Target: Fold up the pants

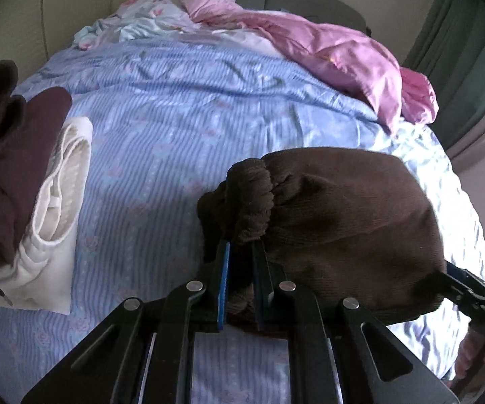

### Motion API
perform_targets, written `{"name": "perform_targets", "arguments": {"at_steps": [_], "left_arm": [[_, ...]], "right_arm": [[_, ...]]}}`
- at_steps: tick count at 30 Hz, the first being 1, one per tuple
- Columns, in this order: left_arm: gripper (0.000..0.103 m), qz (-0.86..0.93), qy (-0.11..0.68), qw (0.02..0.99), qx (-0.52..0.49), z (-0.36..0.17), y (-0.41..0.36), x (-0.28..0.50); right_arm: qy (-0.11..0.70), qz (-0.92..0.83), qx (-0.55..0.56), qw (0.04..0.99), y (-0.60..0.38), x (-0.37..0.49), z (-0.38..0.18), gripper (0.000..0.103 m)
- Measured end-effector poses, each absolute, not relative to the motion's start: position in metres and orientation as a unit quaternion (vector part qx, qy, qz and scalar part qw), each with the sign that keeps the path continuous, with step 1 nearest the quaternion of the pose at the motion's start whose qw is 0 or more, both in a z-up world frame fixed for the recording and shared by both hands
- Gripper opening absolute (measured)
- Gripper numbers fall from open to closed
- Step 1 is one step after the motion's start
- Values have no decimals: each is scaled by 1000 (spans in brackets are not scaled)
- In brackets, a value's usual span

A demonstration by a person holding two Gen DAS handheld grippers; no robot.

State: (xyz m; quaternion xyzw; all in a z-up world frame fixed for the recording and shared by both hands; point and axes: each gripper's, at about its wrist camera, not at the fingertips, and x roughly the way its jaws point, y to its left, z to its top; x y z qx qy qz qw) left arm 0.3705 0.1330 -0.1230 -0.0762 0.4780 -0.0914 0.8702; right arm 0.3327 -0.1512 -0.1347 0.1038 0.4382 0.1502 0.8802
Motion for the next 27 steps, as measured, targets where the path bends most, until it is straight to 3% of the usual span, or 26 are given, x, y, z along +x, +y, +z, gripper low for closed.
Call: {"name": "perform_targets", "arguments": {"at_steps": [4,8,10,12,18,24,27], "left_arm": [[16,-90,481,868,-82,-124,135,372],[26,-87,481,869,-75,-125,136,371],[28,-86,479,870,-74,-126,137,369],[29,-86,478,871,-72,-127,137,367],[33,-89,481,869,-71,-121,136,364],[58,-84,484,867,-86,-111,136,357],[61,-112,485,857,-131,-112,138,352]], "right_arm": [[443,151,109,877,-150,332,-137,70],[431,145,106,884,-151,330,-132,72],[407,125,101,899,-156,328,-127,91],[389,110,102,909,-160,328,-124,96],[415,114,153,889,-170,344,-146,96],[438,127,177,872,-169,350,-161,96],[440,130,173,872,-166,350,-162,96]]}}
